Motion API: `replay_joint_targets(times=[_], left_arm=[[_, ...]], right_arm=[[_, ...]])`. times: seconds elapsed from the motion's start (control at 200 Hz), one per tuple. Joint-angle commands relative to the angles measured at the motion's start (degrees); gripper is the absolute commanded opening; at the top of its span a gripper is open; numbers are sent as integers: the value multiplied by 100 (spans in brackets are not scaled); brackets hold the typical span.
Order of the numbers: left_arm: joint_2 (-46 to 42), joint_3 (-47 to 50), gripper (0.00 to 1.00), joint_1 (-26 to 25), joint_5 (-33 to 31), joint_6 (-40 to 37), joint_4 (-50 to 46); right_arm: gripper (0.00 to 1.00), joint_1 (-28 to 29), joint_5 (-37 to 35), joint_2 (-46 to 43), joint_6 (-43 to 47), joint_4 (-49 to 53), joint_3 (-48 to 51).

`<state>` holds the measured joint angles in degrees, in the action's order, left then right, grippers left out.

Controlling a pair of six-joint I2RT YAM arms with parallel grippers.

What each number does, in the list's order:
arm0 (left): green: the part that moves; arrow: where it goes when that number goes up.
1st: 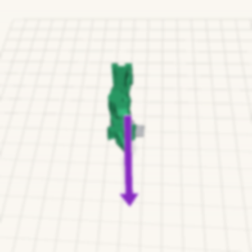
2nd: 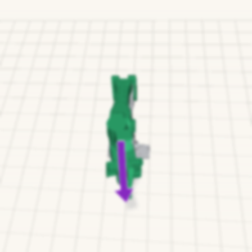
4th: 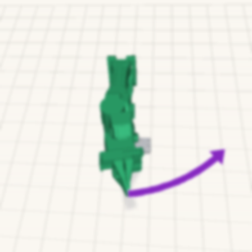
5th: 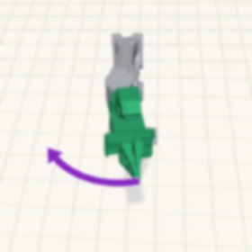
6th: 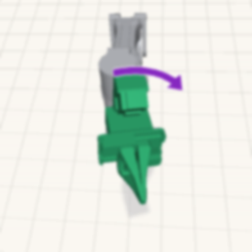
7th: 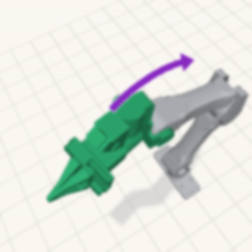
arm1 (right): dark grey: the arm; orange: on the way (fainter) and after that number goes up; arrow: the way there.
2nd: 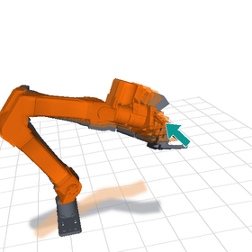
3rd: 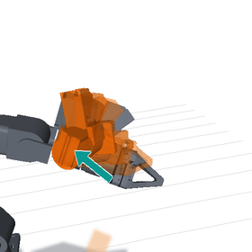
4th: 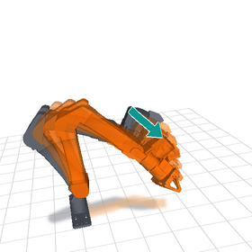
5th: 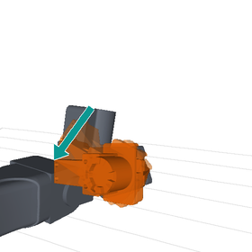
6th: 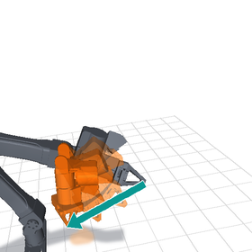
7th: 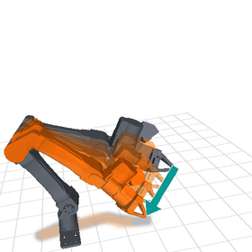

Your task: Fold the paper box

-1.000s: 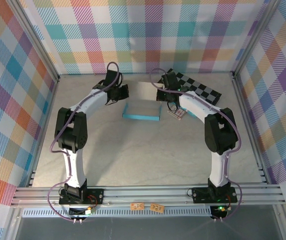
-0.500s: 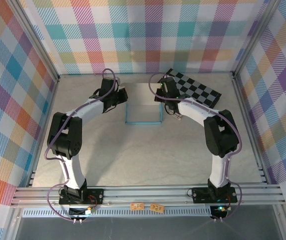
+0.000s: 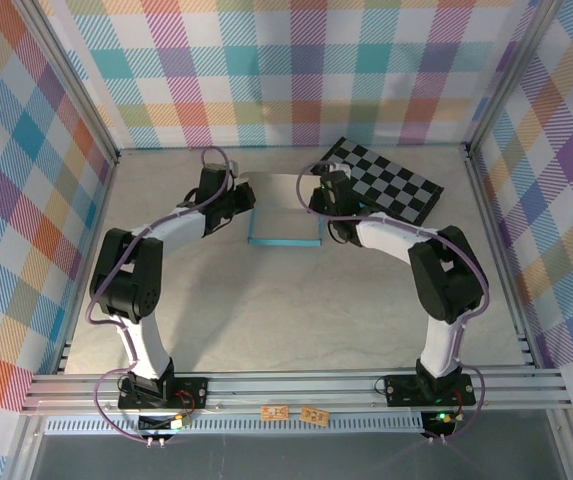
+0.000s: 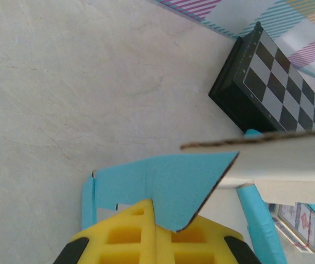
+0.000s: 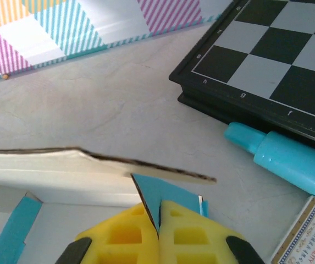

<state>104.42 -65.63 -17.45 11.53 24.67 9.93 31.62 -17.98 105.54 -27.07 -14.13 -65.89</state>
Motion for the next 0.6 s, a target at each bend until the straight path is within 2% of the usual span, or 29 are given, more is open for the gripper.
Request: replay_joint_targets(times=[0.0,0.36,0.595], left_arm=[[-279,444,0,-153,563,64,690],[-572,1563,0,-293,449,111,1646],[-488,1913,0,-338,378,59,2337]], right_arm=[[0,203,460,-119,229,-601,401],[0,247,477,-297,693,-1114,1293],[0,266,513,-195,1192,-1716,1608]])
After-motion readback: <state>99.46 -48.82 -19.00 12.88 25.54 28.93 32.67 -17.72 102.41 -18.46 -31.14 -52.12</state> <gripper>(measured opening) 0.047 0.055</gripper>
